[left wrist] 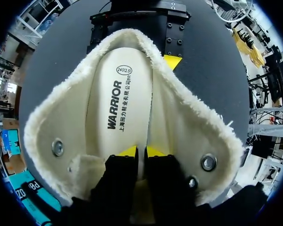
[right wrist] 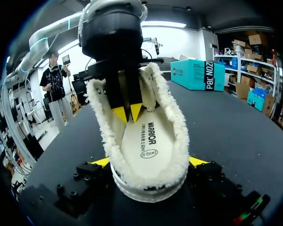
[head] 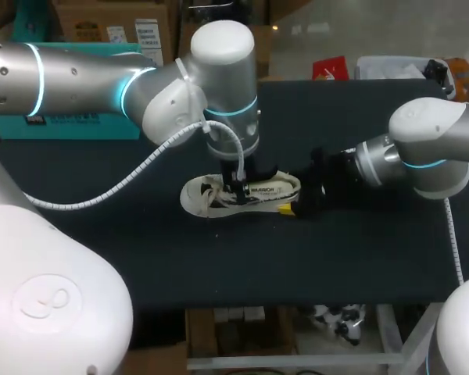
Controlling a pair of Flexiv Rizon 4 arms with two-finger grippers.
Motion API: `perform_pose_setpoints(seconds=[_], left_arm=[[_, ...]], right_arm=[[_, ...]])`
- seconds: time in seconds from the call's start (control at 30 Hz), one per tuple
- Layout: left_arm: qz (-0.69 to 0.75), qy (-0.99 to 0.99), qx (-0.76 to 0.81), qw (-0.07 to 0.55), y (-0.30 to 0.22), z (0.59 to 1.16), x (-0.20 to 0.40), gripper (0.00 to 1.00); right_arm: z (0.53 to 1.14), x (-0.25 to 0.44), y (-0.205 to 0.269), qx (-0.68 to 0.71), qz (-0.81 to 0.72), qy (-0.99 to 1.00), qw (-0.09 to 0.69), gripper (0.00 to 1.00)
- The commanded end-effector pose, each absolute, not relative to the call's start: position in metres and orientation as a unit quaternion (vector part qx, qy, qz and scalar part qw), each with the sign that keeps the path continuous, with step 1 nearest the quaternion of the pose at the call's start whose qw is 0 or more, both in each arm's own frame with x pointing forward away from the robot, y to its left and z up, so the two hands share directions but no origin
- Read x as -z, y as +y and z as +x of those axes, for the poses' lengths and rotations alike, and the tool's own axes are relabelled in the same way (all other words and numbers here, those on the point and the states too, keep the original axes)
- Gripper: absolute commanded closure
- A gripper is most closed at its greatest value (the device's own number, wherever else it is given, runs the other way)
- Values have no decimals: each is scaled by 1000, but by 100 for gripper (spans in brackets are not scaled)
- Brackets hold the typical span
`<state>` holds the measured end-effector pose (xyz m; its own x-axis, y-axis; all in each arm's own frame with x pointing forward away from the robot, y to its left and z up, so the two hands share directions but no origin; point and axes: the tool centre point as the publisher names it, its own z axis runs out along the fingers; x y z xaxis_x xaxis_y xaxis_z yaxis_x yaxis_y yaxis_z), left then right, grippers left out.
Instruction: Open the shoe tongue, take the insole out of the shoe, put the insole back into the shoe, and pack the shoe into the shoebox
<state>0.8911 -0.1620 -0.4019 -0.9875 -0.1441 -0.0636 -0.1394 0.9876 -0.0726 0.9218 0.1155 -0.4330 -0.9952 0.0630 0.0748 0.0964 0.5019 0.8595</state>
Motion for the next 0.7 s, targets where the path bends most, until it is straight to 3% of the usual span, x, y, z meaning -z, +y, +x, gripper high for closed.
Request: perform_pose_setpoints(seconds=[0.03,0.7], left_arm=[[-75,995,28,64,-167,882,434,84],[-79,981,10,178,-169,941,470,81]], right_arm=[[923,439,115,498,-47,-866,17,100],[923,439,115,498,-47,-866,17,100]])
